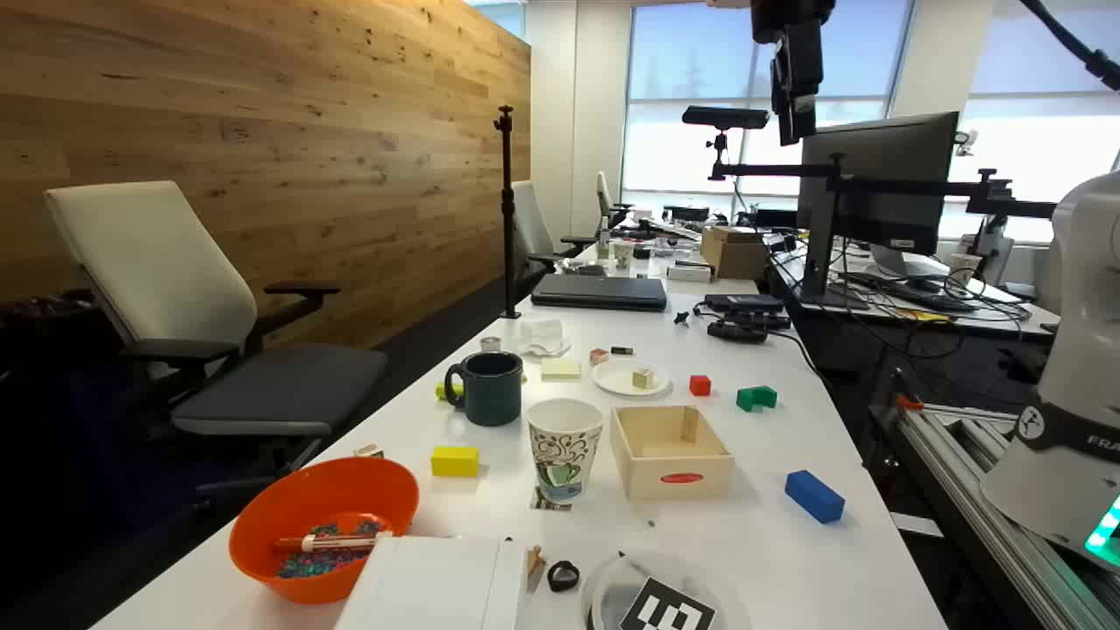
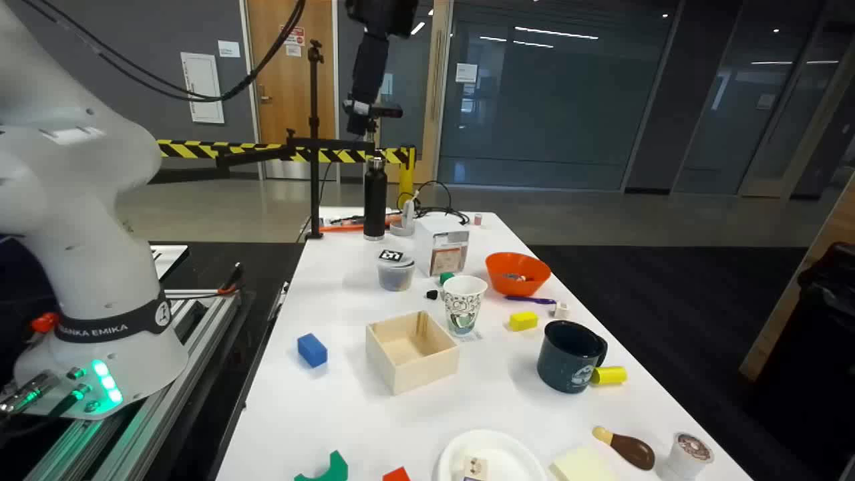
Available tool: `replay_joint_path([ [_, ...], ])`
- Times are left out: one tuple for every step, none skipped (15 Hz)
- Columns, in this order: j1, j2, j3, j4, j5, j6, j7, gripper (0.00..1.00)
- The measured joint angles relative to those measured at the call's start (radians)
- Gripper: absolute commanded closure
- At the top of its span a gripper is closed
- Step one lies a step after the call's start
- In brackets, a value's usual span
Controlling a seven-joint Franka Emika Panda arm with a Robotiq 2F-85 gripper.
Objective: Take the lid off the plastic container
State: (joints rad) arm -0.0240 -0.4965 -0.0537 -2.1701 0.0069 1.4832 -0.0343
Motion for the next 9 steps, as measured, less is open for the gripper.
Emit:
replay_joint_path([
  [0.0, 0.0, 0.0, 0.001, 0.0, 0.0, 0.0, 0.0],
  [0.0, 0.0, 0.0, 0.001, 0.0, 0.0, 0.0, 0.0],
  [0.0, 0.0, 0.0, 0.002, 0.0, 0.0, 0.0, 0.0],
  [0.0, 0.0, 0.0, 0.002, 0.0, 0.0, 0.0, 0.0],
  [0.0, 0.0, 0.0, 0.002, 0.0, 0.0, 0.0, 0.0],
  [0.0, 0.0, 0.0, 0.002, 0.0, 0.0, 0.0, 0.0],
  [0.0, 0.0, 0.0, 0.002, 0.0, 0.0, 0.0, 0.0],
  [0.0, 0.0, 0.0, 0.002, 0.0, 0.0, 0.0, 0.0],
  [0.0, 0.001, 0.0, 0.001, 0.002, 0.007, 0.002, 0.0],
])
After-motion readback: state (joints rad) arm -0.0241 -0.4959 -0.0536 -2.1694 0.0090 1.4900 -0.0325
